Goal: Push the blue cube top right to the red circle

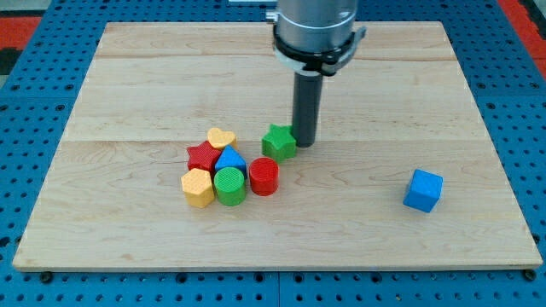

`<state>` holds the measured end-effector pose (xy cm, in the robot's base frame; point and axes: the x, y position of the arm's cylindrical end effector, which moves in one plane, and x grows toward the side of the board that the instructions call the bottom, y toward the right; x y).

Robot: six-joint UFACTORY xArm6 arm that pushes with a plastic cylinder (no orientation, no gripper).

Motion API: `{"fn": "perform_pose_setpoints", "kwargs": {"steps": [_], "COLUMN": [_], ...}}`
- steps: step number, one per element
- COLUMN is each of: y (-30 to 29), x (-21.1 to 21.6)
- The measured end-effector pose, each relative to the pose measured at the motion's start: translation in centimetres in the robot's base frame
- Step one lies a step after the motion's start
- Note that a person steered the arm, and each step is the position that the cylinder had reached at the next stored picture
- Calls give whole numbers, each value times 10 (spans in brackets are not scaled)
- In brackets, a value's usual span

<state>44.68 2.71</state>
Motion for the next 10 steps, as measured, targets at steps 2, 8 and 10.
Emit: {"fn": "perform_pose_setpoints", "kwargs": {"steps": [2,8,10], "y": [-32,123,29], "x": [-2,80,27]}}
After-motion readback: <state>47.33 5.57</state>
